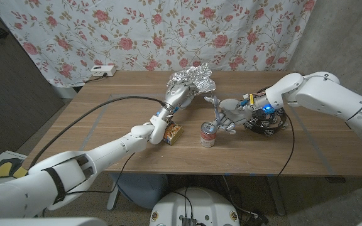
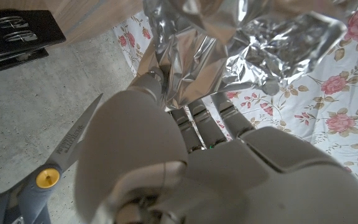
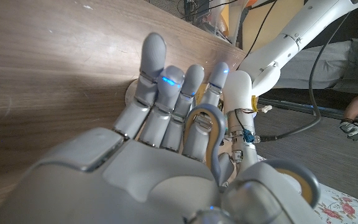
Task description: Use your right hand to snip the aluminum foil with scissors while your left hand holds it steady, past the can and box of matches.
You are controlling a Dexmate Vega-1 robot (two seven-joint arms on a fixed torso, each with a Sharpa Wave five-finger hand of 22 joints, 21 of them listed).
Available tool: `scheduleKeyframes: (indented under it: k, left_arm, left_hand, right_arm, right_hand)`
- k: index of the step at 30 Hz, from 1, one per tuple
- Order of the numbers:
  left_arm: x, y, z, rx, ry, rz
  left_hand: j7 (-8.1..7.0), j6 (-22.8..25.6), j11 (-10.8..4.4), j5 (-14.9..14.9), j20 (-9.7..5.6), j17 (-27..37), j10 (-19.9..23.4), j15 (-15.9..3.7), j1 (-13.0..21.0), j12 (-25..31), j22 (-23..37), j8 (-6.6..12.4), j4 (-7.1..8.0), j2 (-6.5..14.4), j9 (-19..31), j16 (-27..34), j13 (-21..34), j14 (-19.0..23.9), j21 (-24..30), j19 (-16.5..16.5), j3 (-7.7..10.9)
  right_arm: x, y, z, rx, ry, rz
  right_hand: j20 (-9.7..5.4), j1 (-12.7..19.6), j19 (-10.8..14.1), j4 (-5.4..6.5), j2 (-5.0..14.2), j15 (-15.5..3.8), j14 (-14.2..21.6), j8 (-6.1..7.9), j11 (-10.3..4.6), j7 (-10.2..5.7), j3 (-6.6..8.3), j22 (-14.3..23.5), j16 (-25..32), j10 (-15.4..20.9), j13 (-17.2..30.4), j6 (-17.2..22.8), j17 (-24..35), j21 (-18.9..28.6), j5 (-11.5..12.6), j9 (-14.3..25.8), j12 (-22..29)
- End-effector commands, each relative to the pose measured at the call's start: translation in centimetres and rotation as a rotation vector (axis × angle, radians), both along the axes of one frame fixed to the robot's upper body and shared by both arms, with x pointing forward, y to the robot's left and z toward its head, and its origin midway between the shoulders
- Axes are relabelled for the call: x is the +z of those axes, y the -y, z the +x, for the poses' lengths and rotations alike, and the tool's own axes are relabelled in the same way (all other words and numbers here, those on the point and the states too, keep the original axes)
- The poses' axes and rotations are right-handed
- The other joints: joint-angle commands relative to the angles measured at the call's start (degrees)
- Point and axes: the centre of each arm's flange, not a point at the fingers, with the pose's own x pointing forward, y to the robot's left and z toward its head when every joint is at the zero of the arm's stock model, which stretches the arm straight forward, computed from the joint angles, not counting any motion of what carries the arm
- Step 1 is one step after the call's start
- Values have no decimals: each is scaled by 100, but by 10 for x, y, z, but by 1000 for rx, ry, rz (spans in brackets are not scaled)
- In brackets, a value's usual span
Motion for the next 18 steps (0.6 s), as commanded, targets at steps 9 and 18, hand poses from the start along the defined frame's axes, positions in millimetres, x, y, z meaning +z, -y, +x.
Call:
scheduleKeyframes:
  k: [9,18]
  left_arm:
    - [-8,-7,2,3,4,15]
    - [-10,-9,4,4,3,11]
  left_hand:
    - [29,18,7,-30,-55,46,-7,-87,25,-18,-49,-49,-39,37,-36,-49,51,44,-12,0,-23]
    - [1,45,-3,-45,-74,68,7,-86,30,-39,-90,-56,-52,40,-50,-68,63,46,-11,-5,-28]
  right_arm:
    - [6,-1,-2,-9,-2,-31]
    - [5,-7,-1,5,-23,-72]
  right_hand:
    - [-344,66,39,-14,1,-250,36,58,12,719,-23,-3,-80,12,-7,-649,-4,-33,17,2,2]
    - [-348,71,42,-15,8,-251,67,60,26,710,-21,-7,-97,20,-1,-662,8,-38,16,4,9]
